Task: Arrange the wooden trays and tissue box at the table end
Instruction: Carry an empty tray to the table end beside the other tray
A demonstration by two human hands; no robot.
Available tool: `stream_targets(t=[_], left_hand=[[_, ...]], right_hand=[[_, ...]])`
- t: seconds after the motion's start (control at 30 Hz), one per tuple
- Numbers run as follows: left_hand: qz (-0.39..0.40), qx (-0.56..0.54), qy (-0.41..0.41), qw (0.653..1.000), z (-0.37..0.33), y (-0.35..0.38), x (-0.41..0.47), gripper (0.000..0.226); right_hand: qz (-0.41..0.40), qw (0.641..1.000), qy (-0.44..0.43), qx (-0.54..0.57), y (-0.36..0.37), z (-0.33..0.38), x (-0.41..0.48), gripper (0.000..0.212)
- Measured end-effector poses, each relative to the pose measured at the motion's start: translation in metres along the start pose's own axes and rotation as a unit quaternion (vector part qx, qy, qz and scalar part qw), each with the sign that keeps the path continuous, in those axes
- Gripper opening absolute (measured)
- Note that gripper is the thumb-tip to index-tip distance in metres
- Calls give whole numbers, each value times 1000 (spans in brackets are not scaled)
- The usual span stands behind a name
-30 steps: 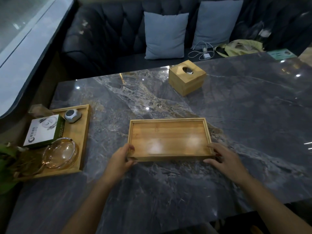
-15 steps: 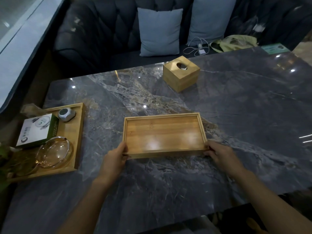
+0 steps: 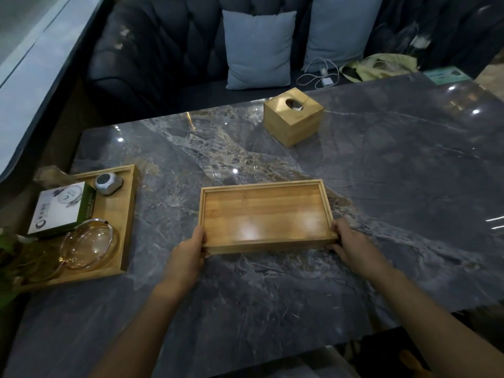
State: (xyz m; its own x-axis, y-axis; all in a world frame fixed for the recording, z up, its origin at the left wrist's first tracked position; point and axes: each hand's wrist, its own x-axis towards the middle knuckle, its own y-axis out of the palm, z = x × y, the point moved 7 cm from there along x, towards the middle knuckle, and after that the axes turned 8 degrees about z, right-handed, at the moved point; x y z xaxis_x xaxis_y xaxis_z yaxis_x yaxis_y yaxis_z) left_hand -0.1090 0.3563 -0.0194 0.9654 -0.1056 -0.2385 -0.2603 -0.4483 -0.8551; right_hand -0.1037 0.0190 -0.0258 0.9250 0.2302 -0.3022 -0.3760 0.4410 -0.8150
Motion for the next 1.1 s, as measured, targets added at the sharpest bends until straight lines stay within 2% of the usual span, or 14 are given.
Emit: stream_targets(t=[0.27,0.5,0.53,0.6,0.67,0.73,0.77,0.8,0.83,0.87,0.9,0.93,1.1], left_hand=[[6,4,3,1000,-3,-2,-3,27],[22,11,-2,1000,-6,-2,-5,28],[20,12,0,1000,-4,-2,-5,32],[16,-26,-12,999,0,-3,-7,55],[-3,-174,-78,982,7,-8,-13,84],[-30,-348,-182,919,17,-5,-25,89],[-22,-442,-243,863,20,1,-33,81],[17,-551,-305,777,19,17,-40,70],[68,-649,-350,672,7,33,-48,62],[118,-720,-366,577,-11,44,-53,61],[153,-762,-365,513,-29,52,-57,66],[174,-776,-357,490,-45,56,-58,72],[195,-808,-328,450,-100,69,-40,82]], right_hand=[[-4,1000,11,-6,2,-4,1,39],[-19,1000,9,-14,-2,-5,0,40],[-21,1000,9,-15,-5,-5,0,43],[-7,999,15,38,-13,-6,-1,67],[-26,991,8,128,-26,-9,1,75],[-67,983,6,170,-44,-16,8,63],[-86,983,6,163,-52,-18,12,53],[-103,985,2,136,-61,-18,19,46],[-114,989,-5,97,-68,-14,26,42],[-119,991,-16,65,-74,-9,33,39],[-117,992,-28,46,-79,-1,42,37],[-110,992,-42,39,-83,8,51,36],[-5,996,-72,43,-86,53,103,45]])
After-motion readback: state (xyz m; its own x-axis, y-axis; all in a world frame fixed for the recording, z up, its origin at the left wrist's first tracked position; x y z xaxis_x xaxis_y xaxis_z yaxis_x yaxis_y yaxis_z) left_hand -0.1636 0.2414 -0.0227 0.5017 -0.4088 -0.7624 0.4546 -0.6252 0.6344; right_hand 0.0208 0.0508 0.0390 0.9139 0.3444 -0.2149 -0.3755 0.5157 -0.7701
